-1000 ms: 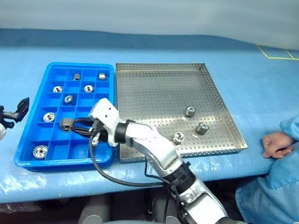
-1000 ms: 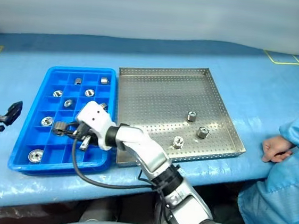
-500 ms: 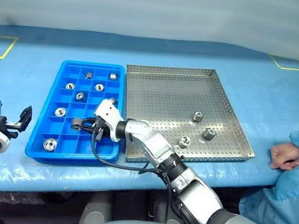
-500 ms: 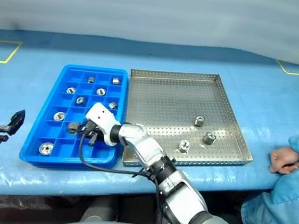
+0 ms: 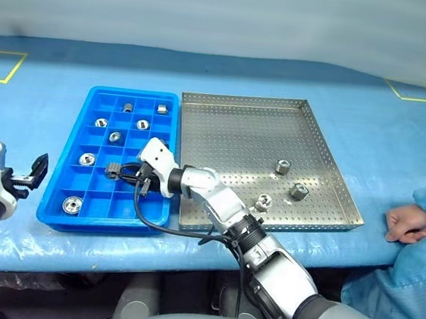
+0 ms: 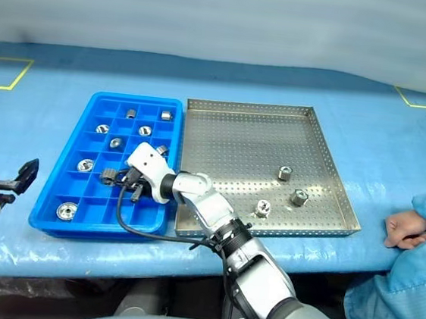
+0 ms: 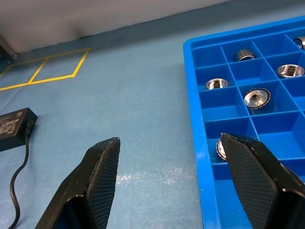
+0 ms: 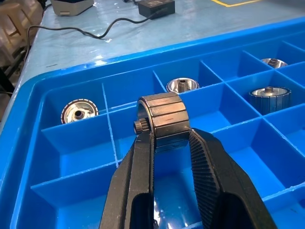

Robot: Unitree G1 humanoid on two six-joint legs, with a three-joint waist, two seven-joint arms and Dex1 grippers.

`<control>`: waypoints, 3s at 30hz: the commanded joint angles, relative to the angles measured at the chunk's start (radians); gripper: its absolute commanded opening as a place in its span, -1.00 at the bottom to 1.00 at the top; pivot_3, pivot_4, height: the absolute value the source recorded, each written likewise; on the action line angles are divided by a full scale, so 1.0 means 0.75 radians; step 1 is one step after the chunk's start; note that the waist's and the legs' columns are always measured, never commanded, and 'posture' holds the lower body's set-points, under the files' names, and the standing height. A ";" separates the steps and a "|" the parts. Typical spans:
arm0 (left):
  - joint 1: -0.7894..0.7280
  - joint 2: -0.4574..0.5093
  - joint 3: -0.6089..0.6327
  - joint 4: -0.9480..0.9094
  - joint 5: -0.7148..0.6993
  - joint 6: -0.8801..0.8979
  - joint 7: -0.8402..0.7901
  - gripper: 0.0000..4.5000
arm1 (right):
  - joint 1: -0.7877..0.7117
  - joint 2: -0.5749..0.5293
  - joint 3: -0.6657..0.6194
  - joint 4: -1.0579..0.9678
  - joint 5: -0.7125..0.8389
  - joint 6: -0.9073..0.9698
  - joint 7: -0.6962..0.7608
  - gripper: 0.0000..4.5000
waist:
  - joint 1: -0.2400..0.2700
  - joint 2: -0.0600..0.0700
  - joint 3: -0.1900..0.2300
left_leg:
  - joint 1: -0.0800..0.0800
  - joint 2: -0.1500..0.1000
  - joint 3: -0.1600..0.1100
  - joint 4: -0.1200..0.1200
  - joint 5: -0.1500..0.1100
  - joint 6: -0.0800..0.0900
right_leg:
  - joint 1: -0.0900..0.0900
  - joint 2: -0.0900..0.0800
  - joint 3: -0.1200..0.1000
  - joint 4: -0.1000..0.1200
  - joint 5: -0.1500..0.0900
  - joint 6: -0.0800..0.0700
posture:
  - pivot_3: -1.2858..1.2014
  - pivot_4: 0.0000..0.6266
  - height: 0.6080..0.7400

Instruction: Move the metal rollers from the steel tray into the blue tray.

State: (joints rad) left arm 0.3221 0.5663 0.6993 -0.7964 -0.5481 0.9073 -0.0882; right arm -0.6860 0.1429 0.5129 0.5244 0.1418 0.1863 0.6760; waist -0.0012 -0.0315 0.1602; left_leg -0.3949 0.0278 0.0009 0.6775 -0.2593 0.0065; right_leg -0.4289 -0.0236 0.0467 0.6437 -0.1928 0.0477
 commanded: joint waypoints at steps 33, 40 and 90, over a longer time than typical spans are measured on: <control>-0.508 -0.127 -0.514 0.052 -0.096 -0.236 -0.303 0.63 | 0.203 -0.485 -0.233 -1.065 0.134 0.265 0.096 0.04 | 0.065 -0.003 0.000 | -0.002 -0.005 -0.011 -0.020 0.005 -0.010 | 0.003 -0.004 -0.013 -0.004 -0.008 -0.012 | 0.08 -0.52 1.00; -0.805 -0.075 -1.076 0.389 0.178 -0.364 -0.530 0.63 | 0.452 -0.897 -0.422 -1.336 0.021 0.461 0.009 0.04 | -0.036 0.005 0.003 | -0.001 -0.006 -0.006 -0.023 0.006 -0.008 | 0.000 0.001 -0.004 -0.003 -0.010 -0.007 | -0.09 -0.52 1.00; -1.089 -0.512 -1.491 1.287 0.655 -0.559 -0.772 0.59 | 0.751 -1.019 -0.413 -1.503 -0.240 0.673 -0.189 0.06 | -0.399 0.005 0.003 | 0.001 -0.010 -0.002 -0.017 0.002 -0.002 | 0.000 0.001 0.012 -0.001 -0.003 0.019 | -0.25 -0.52 1.00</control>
State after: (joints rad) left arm -0.4881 0.1832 -0.4358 0.1749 -0.0585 0.4956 -0.6646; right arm -0.1092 -0.6261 0.2005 -0.5929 -0.0321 0.7071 0.5397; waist -0.3004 -0.0276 0.1627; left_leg -0.3938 0.0204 -0.0009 0.6647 -0.2576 0.0052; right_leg -0.4288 -0.0233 0.0557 0.6430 -0.1952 0.0621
